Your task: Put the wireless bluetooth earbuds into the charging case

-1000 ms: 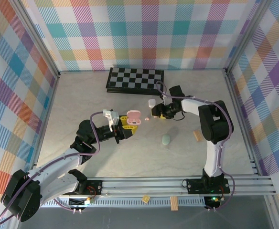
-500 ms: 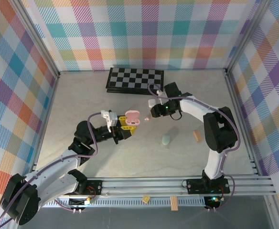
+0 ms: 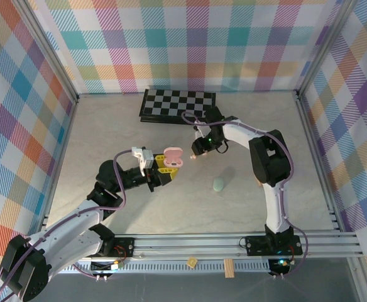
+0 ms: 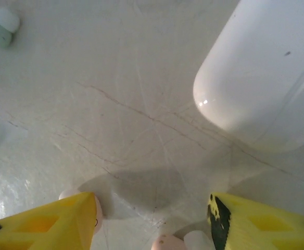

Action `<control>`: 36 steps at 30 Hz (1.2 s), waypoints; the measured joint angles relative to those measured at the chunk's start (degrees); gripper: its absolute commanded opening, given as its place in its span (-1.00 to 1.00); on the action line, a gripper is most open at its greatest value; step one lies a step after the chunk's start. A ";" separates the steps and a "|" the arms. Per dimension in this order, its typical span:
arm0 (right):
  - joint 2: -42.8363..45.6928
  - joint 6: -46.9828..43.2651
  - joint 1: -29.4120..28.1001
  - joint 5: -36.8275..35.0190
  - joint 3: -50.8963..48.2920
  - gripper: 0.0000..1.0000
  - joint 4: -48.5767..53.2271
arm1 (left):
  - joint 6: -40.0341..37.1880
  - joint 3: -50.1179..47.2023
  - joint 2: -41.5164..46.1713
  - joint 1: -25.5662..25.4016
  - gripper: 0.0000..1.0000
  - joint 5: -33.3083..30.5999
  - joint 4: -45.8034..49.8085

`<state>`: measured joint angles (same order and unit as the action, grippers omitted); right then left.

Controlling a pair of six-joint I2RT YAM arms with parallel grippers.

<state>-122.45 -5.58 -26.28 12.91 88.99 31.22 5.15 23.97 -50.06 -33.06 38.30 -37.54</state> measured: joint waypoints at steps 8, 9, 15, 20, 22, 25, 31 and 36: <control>2.54 -0.04 0.17 1.11 -4.04 0.12 -1.18 | -0.07 0.00 -0.24 0.00 -0.33 0.02 -0.04; 3.08 -0.02 0.17 1.42 -4.83 0.12 -1.05 | -0.07 0.00 -0.37 0.00 -0.34 0.02 -0.09; 5.95 1.09 0.00 2.27 -8.44 0.11 0.13 | -0.07 0.00 -1.31 0.00 -0.34 0.04 -0.07; 8.48 1.92 -0.98 -2.71 -9.18 0.18 0.92 | -0.28 0.00 -1.01 0.00 -0.34 -0.31 0.13; 9.29 1.90 -1.97 -6.29 -9.18 0.18 1.01 | -0.59 -0.04 -0.24 0.20 -0.34 -0.87 0.57; 10.03 1.86 -4.09 -12.11 -9.16 0.11 1.05 | -0.94 -0.61 1.95 1.11 -0.34 -1.99 1.25; 9.25 1.86 -8.90 -24.28 -6.21 -0.02 4.26 | -1.64 -2.97 7.58 3.89 -0.34 -3.69 3.89; 5.90 1.88 -11.69 -31.61 -1.77 -0.13 5.84 | -1.99 -3.26 10.40 4.13 -0.34 -4.57 6.21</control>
<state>-116.55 -3.70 -37.98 -18.70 87.22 37.06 3.16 20.71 -39.66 -28.93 33.74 -31.33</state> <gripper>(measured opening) 0.450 0.363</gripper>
